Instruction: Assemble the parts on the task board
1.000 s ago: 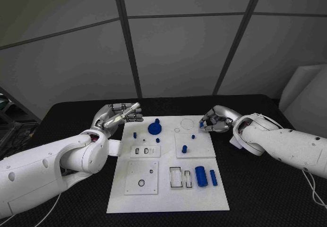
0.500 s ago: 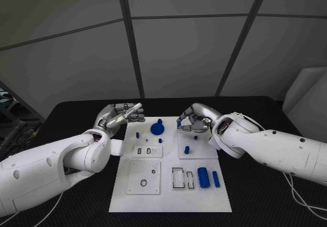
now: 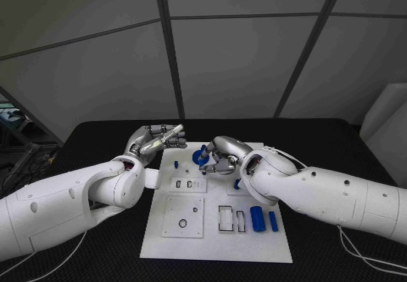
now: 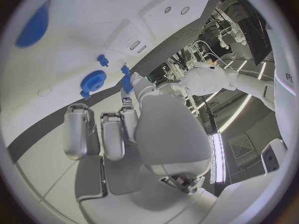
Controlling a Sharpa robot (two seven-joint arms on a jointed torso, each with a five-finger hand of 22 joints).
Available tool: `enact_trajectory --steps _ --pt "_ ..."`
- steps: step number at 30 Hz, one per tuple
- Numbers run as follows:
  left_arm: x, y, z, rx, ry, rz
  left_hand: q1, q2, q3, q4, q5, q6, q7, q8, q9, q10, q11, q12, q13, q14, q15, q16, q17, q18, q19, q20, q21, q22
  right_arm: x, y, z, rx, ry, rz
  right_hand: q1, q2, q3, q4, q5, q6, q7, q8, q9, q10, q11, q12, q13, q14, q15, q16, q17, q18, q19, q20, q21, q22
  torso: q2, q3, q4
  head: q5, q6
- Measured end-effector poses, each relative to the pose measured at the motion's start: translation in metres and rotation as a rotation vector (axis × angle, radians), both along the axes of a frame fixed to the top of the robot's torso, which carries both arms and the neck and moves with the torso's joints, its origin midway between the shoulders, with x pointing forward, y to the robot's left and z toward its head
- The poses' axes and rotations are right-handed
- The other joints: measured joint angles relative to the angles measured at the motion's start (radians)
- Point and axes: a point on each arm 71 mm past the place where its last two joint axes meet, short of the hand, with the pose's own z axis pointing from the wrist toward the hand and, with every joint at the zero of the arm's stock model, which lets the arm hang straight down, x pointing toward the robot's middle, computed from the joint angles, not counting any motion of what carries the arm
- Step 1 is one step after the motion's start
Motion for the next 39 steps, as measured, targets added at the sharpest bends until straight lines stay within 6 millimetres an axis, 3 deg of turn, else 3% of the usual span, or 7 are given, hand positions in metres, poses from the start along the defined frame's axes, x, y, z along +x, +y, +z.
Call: enact_trajectory --steps 13,34,39 --pt "0.0 -0.001 0.0 -0.001 0.0 -0.003 0.0 0.0 0.0 0.0 0.0 0.0 0.0 0.0 0.0 0.0 0.0 0.0 0.0 0.0 0.0 0.0 0.0 0.0 0.0 0.0 0.0 0.0 -0.014 0.023 -0.022 -0.064 0.024 0.029 0.0 0.0 0.003 -0.003 0.005 -0.006 0.0 -0.002 0.0 0.0 0.0 -0.004 0.001 0.0 0.0 0.0 0.0 0.0 0.0 0.0 0.0 0.0 -0.001 0.0014 -0.003 0.009 -0.005" --pt "0.001 -0.001 0.0 -0.002 0.001 -0.005 0.0 0.0 -0.003 -0.003 0.0 0.0 0.0 0.0 0.0 0.0 0.0 0.0 0.0 0.0 0.0 0.0 0.0 0.0 0.0 0.0 0.004 0.001 -0.018 0.029 -0.034 -0.122 0.03 0.047 0.0 -0.001 0.002 -0.004 0.01 -0.013 0.004 -0.002 0.0 -0.003 0.004 -0.01 0.001 0.0 0.0 0.0 0.0 0.0 0.0 0.0 0.0 0.0 -0.001 0.0009 -0.0031 0.017 -0.016" --pt "0.001 -0.001 0.0 -0.002 0.001 -0.005 0.0 0.0 -0.003 -0.003 0.0 0.0 0.0 0.0 0.0 0.0 0.0 0.0 0.0 0.0 0.0 0.0 0.0 0.0 0.0 0.0 0.004 0.001 -0.018 0.03 -0.034 -0.13 0.031 0.052 -0.01 -0.01 0.002 -0.004 0.01 -0.011 0.004 -0.002 0.0 -0.007 0.007 -0.014 -0.002 0.0 0.0 0.0 0.0 0.0 -0.004 0.004 0.0 0.0 -0.001 0.0009 -0.0029 0.018 -0.017"
